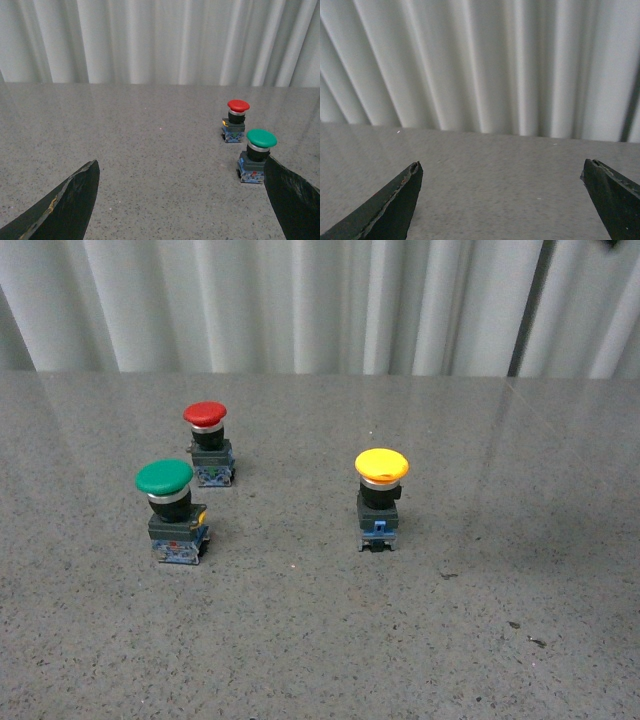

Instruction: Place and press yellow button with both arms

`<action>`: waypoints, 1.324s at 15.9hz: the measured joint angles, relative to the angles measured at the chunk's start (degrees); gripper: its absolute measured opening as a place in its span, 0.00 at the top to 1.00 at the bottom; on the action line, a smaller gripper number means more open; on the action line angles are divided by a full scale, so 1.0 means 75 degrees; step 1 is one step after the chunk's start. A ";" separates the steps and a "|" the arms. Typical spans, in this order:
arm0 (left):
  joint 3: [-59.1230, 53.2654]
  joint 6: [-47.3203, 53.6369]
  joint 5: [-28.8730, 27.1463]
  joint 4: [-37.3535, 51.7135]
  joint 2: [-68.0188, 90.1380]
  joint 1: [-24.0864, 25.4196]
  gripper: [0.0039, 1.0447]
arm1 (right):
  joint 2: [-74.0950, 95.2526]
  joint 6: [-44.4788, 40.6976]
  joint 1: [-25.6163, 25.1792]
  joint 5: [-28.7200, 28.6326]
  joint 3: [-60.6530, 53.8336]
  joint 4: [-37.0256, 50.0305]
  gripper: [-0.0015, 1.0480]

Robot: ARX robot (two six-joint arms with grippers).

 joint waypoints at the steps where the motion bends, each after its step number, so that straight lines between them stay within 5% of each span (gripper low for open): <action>1: 0.0000 -0.0003 0.0000 0.0000 0.0000 0.0000 0.06 | 0.0629 -0.0067 0.0388 0.0000 0.0530 -0.0175 0.06; 4: 0.0000 -0.0003 0.0000 0.0003 0.0000 0.0000 0.06 | 0.1798 -0.0242 0.1274 -0.0067 0.1262 -0.0673 0.10; 12: 0.0000 -0.0003 0.0000 0.0003 0.0000 0.0000 0.06 | 0.1973 -0.0455 0.1309 -0.0297 0.1186 -0.2057 0.94; 21: 0.0000 -0.0003 0.0000 0.0003 0.0000 0.0000 0.06 | 0.2422 -0.0484 0.1349 -0.0376 0.1067 -0.2355 0.98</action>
